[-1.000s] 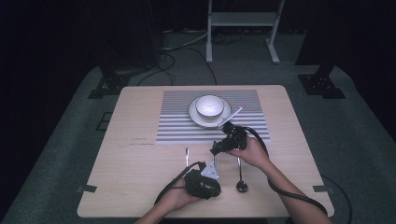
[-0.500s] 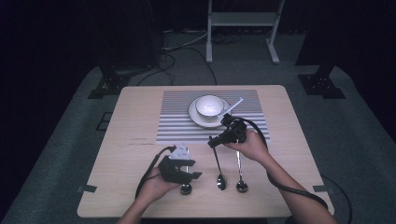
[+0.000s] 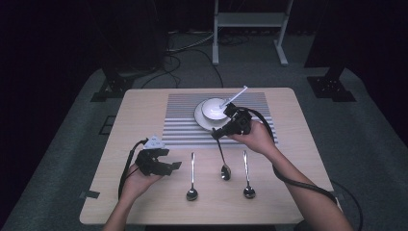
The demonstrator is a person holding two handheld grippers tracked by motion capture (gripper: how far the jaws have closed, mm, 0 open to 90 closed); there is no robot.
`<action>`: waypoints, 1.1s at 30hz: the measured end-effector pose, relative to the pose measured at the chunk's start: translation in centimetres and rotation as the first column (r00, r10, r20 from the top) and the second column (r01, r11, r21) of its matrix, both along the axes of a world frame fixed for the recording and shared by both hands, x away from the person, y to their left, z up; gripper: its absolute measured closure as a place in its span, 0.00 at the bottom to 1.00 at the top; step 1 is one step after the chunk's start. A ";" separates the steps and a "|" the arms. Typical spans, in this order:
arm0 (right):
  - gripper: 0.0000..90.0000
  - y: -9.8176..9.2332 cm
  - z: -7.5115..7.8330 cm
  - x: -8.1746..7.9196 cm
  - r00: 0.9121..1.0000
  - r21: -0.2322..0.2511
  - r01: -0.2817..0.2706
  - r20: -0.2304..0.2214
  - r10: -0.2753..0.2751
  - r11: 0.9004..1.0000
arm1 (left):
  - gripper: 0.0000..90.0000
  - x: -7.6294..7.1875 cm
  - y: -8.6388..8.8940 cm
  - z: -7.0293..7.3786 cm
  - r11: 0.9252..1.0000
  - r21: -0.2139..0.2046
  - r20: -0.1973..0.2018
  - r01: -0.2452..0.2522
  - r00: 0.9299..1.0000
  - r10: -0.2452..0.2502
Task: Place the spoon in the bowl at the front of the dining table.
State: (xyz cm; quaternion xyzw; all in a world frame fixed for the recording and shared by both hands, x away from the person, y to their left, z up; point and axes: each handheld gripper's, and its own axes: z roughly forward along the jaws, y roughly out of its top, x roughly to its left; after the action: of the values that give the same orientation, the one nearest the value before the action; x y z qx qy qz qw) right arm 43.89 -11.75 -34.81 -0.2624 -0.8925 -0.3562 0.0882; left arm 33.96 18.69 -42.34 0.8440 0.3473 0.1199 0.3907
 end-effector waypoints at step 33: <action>0.98 0.1 3.5 4.3 0.993 -0.031 0.107 0.049 -0.105 0.994 | 0.20 0.8 1.6 -0.5 0.997 -0.031 -0.028 -0.065 0.998 0.064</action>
State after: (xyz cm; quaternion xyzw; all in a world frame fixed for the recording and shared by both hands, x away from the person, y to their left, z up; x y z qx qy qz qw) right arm 48.19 -11.60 -31.36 -0.3024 -0.8850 -0.3513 0.0435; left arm 34.72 20.34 -42.82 0.8276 0.3814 0.1156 0.3952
